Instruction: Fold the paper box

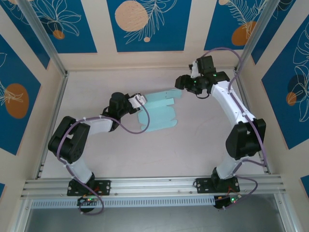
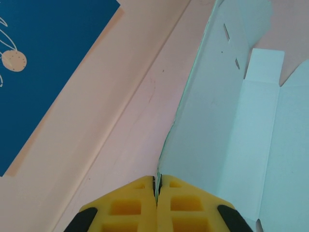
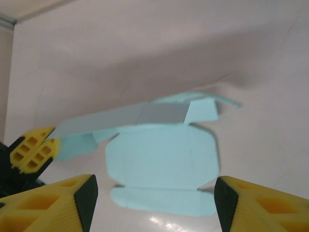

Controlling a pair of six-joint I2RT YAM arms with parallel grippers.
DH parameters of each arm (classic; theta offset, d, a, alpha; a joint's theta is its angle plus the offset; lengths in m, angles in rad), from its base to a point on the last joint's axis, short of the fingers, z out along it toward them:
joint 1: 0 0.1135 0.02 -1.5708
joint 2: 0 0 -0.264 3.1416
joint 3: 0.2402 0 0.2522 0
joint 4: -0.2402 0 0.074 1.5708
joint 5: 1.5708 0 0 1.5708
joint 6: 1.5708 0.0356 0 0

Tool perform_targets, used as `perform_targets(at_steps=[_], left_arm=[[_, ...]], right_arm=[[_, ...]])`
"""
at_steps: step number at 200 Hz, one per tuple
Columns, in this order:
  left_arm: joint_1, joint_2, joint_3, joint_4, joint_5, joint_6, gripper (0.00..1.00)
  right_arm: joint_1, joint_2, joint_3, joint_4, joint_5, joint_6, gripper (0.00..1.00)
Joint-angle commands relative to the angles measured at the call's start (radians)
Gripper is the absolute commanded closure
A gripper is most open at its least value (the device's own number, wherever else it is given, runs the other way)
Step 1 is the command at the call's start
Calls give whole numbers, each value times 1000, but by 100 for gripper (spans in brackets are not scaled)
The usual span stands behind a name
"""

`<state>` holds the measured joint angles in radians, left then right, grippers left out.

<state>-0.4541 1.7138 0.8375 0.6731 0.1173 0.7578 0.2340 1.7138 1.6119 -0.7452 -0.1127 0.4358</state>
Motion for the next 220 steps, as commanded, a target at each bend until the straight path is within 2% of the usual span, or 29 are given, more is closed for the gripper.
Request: perform_targets(at_steps=[1,59,95,170,220], left_arm=[[-4,-29,-6,40,-16,17,100],[-4,-15,-6,28,-10,30,100],[-4,-5,-3,33,-15,35,100],[-5,12,0,39,-20,33,100],[-5,17,-4,40,-4,25,100]], right_arm=[[15,67,74,-46,-130,22,31],[80,282,379,-202,-29,-57,25],[86,375,493,-267,-16,-60,21],[85,377,387,-215,-160,15,19],[86,377,326,-160,-195,44,21]])
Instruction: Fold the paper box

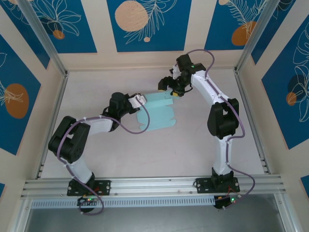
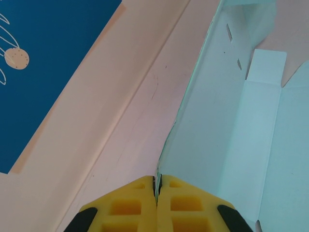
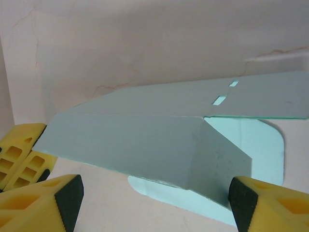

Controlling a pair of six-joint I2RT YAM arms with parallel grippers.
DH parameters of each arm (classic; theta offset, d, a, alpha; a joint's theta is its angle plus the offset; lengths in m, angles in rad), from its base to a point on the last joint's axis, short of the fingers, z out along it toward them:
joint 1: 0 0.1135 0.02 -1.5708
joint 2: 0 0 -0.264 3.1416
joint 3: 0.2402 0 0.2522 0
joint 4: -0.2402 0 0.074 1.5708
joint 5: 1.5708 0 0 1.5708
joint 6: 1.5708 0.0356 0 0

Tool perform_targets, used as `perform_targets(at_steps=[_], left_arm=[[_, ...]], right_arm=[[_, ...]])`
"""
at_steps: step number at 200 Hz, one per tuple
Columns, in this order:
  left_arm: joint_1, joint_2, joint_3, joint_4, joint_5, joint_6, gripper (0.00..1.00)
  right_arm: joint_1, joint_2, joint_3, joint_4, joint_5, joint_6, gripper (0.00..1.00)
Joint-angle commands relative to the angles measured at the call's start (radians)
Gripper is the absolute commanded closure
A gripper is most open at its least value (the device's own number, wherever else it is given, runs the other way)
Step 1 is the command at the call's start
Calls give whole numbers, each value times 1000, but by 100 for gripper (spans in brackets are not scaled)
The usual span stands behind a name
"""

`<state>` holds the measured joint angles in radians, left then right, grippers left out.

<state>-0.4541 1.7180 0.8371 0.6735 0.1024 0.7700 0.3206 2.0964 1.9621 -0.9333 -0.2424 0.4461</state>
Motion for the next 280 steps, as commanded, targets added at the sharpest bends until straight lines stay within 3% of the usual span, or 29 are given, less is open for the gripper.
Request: perform_targets(at_steps=[1,30,84,123,175,219,228,263,280], left_arm=[[-5,13,-4,41,11,14,100],[-17,9,-38,52,8,49,100],[-92,46,-87,121,-135,236,100],[-101,56,-76,131,-151,244,100],[-100,33,-70,101,-132,236,97],[-101,26,-61,85,-128,236,96],[-100,23,-58,75,-122,239,91],[-101,-11,-43,-4,-58,227,59],[-102,-27,-21,-55,-27,221,49]], right_arm=[[0,-4,-25,29,-66,34,21],[-1,14,-22,51,-55,51,27],[-3,44,-19,63,-36,68,31],[-1,53,-15,59,-11,74,33],[-4,51,-51,88,3,67,51],[-6,30,-102,150,-4,60,58],[-7,26,-110,160,-6,60,59],[-12,19,-129,184,-13,61,59],[-12,20,-133,191,-20,60,61]])
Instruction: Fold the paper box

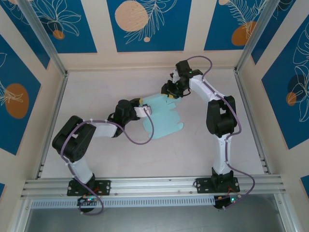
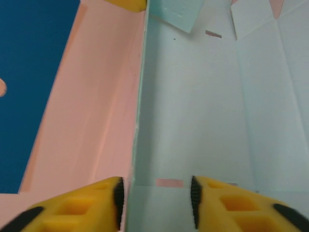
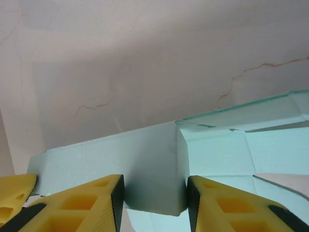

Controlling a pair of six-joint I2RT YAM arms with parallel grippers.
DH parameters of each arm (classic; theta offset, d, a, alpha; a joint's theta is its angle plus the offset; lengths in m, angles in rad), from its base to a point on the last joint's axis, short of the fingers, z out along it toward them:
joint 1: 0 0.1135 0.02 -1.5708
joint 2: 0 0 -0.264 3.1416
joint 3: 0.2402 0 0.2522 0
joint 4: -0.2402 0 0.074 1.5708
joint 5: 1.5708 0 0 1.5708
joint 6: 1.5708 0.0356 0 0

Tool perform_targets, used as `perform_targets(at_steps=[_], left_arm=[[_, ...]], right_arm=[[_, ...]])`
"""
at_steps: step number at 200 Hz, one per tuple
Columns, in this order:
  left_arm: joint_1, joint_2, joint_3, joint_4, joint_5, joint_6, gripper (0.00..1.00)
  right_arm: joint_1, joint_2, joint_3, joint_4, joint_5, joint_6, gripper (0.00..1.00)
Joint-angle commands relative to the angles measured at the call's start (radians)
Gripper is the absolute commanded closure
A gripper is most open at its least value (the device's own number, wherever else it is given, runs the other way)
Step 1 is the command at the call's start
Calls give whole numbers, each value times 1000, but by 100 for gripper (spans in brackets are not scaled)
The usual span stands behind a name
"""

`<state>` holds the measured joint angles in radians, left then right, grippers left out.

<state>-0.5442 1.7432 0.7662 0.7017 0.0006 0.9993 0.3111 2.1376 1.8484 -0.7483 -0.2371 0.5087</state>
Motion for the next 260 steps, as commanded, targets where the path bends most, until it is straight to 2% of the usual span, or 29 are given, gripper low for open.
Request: perform_targets(at_steps=[1,25,68,120,154,190,231,260], left_arm=[[-13,-53,51,-85,78,-9,49],[-18,-59,91,-119,88,-29,46],[-56,-10,215,-230,39,-38,47],[-116,93,318,-288,-49,-11,61],[-131,137,360,-298,-90,-4,62],[-133,194,412,-300,-157,-5,76],[-146,244,407,-213,-209,53,100],[-154,263,364,-71,-227,128,100]], right_arm=[[-3,-21,-19,6,-25,-2,61],[-3,-28,-30,18,-28,-5,61],[-1,-51,-64,51,-32,4,61],[2,-74,-96,79,-37,14,61],[0,-86,-109,88,-38,18,61],[1,-98,-124,99,-45,22,61],[2,-111,-151,116,-47,33,61],[-5,-128,-163,116,-47,45,61]])
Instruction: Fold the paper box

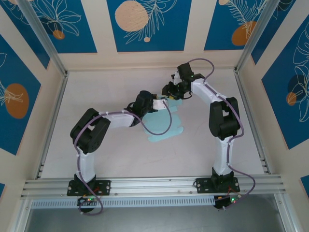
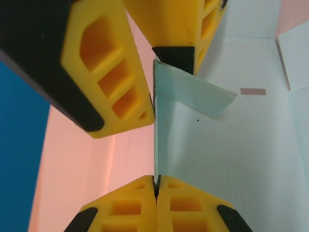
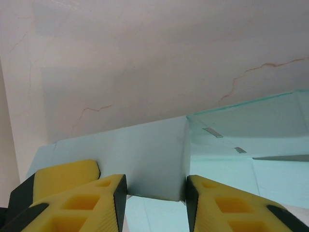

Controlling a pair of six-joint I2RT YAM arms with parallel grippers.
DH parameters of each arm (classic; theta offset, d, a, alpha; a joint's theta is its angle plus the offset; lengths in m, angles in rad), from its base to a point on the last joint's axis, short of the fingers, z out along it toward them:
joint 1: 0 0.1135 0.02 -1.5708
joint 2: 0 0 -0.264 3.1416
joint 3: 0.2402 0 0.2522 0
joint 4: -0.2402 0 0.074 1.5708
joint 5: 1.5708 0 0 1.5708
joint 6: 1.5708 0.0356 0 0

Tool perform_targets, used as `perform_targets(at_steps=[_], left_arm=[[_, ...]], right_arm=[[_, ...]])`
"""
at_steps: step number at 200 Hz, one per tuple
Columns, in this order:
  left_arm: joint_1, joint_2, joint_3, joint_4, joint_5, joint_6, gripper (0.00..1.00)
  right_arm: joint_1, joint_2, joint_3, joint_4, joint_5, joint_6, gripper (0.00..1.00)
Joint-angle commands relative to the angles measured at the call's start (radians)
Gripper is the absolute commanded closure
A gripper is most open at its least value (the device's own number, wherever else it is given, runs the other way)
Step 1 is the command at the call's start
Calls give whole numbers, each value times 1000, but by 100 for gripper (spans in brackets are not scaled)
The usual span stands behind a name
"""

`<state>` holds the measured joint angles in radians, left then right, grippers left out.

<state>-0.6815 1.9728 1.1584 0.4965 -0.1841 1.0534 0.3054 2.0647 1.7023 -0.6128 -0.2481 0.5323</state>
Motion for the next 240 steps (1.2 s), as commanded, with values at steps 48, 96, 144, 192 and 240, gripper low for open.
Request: perform_targets(at_steps=[48,96,144,192,240], left_arm=[[-23,37,-96,322,-14,219,100],[-24,49,-108,365,12,264,100],[-16,62,-83,349,14,179,100],[15,68,-55,296,37,98,100],[54,73,-29,261,63,22,100]], right_arm=[[-60,-173,-126,15,-56,46,52],[-173,-369,-405,133,-52,112,55],[-182,-340,-552,248,-70,141,64],[-159,-193,-449,245,-35,103,65],[-131,-81,-299,176,19,52,64]])
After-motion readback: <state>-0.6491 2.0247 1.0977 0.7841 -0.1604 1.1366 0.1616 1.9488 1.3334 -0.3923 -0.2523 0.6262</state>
